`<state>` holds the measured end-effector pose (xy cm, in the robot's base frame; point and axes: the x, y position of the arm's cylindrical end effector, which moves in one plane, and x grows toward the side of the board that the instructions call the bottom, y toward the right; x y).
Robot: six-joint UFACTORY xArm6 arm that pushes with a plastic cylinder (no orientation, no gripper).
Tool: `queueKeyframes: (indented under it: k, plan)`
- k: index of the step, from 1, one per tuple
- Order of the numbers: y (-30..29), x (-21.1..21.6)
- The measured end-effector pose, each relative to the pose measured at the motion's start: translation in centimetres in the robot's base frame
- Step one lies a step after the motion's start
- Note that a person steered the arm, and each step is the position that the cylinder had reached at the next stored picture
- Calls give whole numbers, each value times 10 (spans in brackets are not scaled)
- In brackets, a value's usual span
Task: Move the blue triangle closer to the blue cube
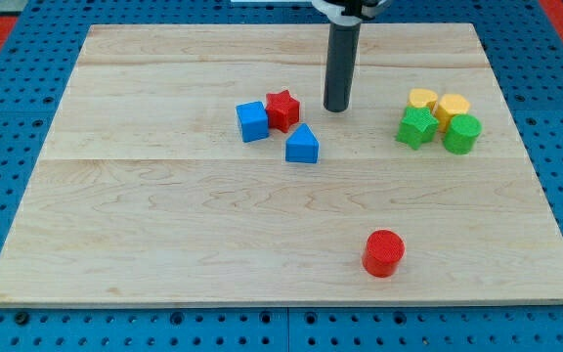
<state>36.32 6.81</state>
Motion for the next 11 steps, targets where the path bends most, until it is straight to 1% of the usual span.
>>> queueKeyframes:
  k: [2, 3, 4, 7, 8, 9, 10, 11]
  plan:
    - [10, 29]
    - [10, 54]
    - [8, 69]
    - [-50, 69]
    - [-61, 69]
    - [-64, 90]
    - [-88, 99]
    - [-116, 97]
